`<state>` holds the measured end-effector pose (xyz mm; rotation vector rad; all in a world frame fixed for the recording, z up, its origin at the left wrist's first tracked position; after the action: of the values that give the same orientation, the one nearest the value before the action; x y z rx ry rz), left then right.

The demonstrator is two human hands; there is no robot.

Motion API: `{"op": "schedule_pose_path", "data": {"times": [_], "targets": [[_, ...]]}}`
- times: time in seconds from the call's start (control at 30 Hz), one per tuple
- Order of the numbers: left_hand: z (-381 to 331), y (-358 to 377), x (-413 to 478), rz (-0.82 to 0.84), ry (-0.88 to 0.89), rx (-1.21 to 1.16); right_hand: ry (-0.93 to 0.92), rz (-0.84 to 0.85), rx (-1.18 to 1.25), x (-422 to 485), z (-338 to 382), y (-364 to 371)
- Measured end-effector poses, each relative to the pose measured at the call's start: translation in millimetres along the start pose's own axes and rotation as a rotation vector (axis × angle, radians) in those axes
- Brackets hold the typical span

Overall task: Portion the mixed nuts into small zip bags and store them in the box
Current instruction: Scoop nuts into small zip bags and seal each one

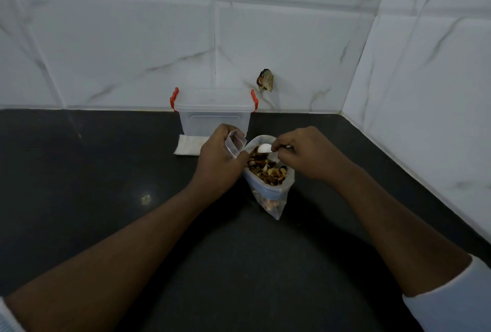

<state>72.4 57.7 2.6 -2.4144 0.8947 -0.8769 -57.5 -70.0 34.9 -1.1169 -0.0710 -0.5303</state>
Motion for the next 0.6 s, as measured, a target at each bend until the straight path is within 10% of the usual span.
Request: {"op": "schedule_pose_path", "data": {"times": [0.6], "targets": [[1.0,0.4,0.6,-0.003,0.001,0.022,0.034,0.004,0.018,-0.1,-4.7,4.9]]}}
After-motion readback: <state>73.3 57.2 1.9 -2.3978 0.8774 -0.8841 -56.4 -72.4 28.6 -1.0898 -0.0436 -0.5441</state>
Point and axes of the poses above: each hand's wrist, its own x-axis towards the middle knuckle, its own y-axis out of the palm, z = x × y, the point moved 7 cm from there along x, towards the middle knuckle, and after that the axes turned 12 degrees about x, right-handed, at the moved point
